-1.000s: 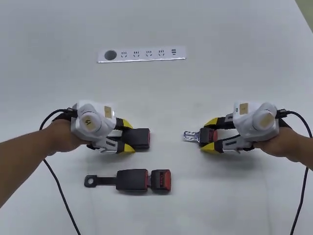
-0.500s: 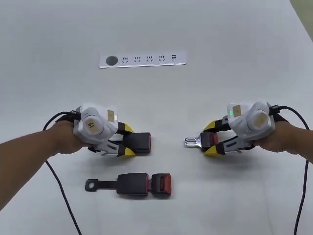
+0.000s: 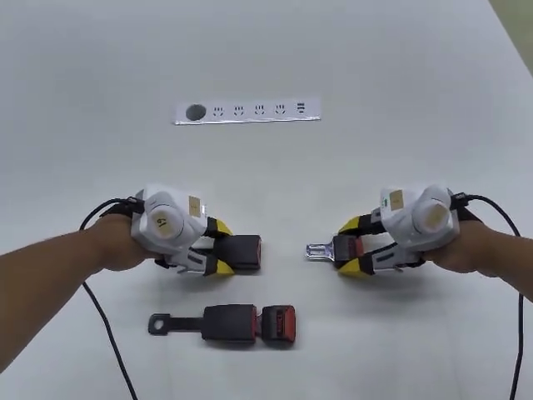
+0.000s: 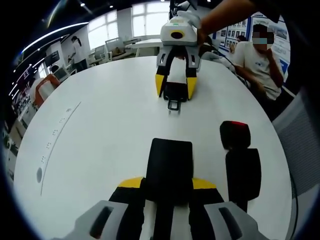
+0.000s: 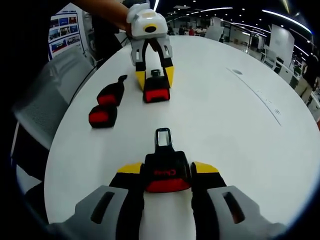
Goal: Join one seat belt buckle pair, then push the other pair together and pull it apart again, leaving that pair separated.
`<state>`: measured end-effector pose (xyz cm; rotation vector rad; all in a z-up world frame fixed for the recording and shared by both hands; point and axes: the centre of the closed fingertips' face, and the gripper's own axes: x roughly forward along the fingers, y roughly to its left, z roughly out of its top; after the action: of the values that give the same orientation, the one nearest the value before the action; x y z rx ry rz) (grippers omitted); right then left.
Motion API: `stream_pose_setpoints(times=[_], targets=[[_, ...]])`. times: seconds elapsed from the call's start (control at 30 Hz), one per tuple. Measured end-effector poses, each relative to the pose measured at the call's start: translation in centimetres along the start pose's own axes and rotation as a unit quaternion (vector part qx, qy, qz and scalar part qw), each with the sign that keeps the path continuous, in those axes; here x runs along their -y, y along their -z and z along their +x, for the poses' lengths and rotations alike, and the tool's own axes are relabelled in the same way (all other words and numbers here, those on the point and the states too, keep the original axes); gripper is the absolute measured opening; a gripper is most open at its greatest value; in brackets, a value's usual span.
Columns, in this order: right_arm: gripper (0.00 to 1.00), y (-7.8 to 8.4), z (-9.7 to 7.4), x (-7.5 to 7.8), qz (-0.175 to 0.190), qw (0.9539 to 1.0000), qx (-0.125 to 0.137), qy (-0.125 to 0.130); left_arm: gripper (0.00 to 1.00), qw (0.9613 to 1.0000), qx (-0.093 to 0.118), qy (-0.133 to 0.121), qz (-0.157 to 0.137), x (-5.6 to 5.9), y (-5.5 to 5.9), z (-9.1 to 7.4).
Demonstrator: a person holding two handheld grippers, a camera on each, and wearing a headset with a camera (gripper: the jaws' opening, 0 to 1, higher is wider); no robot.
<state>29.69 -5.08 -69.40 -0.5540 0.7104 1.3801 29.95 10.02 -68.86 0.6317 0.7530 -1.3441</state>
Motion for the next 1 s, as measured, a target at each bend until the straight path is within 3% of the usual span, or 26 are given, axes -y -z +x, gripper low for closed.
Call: stream_pose_setpoints(times=[1.0], targets=[[0.34,-4.8,3.9,-0.9,-0.010,0.9996,0.025,-0.013,0.35,0.9998,-0.017,-0.002,-0.003,0.1,-0.2,0.2]])
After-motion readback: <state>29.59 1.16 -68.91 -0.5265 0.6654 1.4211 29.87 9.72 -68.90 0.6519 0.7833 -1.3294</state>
